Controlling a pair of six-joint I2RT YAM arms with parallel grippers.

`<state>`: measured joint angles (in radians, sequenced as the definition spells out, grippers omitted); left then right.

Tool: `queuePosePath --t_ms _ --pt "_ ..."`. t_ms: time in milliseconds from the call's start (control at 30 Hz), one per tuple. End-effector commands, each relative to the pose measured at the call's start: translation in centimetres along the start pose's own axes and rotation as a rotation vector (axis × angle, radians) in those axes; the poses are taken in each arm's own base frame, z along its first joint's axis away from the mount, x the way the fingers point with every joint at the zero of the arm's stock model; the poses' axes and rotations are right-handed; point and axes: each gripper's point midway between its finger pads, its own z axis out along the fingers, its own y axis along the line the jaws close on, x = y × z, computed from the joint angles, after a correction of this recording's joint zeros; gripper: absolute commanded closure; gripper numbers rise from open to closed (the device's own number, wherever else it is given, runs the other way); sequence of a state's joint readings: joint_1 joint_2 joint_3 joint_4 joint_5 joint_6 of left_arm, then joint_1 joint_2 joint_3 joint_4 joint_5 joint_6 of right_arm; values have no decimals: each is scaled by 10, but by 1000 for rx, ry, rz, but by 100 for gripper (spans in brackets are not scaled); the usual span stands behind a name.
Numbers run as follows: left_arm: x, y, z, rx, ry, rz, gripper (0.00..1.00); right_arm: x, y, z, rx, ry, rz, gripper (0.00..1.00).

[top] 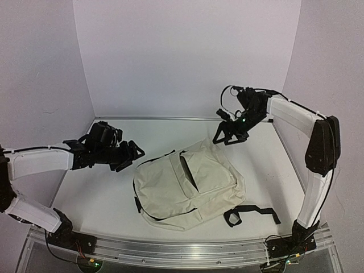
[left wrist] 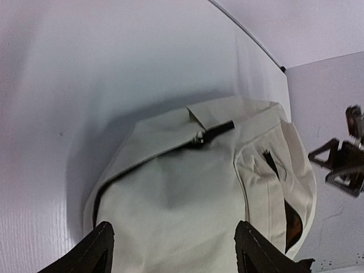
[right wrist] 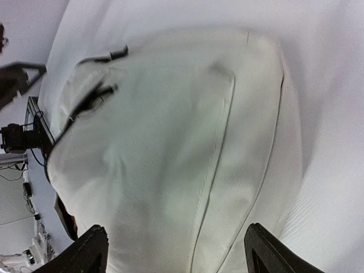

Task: Pack the student bag
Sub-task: Adjust the student bag at the center of the board.

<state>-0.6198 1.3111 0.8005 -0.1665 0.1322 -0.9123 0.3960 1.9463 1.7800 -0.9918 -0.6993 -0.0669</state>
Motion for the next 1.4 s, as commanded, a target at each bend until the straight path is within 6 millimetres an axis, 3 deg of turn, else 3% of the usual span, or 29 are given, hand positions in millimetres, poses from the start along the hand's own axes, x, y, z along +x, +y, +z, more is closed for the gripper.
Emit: queuePosePath --t_ms 0,100,200,267,367,400,500,600,700,800,900,1000,1100,1267,1367 --pt "55 31 0 -70 77 -106 26 -55 -1 -7 9 -110 -53 16" --pt "78 31 8 -79 110 -92 25 -70 -5 7 -24 -110 -35 16" --pt "93 31 20 -79 146 -98 29 -71 -5 22 -79 -87 -8 16" --pt "96 32 26 -78 153 -115 37 -63 -7 33 -103 -56 11 17" --pt "91 32 33 -87 127 -121 62 -41 -5 48 -148 8 36 21" --pt "83 32 34 -100 106 -112 72 -30 -5 51 -159 32 47 23" --pt "55 32 39 -117 57 -99 88 -7 -3 51 -174 69 50 25" --pt "16 38 44 -100 15 -126 98 14 4 47 -196 96 58 26" --pt "-26 34 54 -77 -21 -98 100 34 9 44 -215 120 64 27" --pt "-58 20 76 -49 -5 -31 100 55 21 44 -266 150 71 27" --pt "-86 -7 107 -12 28 77 100 83 44 53 -306 213 33 27" --pt "-102 -41 136 80 82 166 99 105 68 64 -309 272 -46 27" --pt "-111 -80 153 208 119 247 98 116 87 70 -315 301 -113 27" --pt "-109 -128 153 320 132 400 96 98 104 41 -326 212 -182 24" --pt "-103 -143 145 389 144 452 92 69 94 9 -303 94 -188 22"
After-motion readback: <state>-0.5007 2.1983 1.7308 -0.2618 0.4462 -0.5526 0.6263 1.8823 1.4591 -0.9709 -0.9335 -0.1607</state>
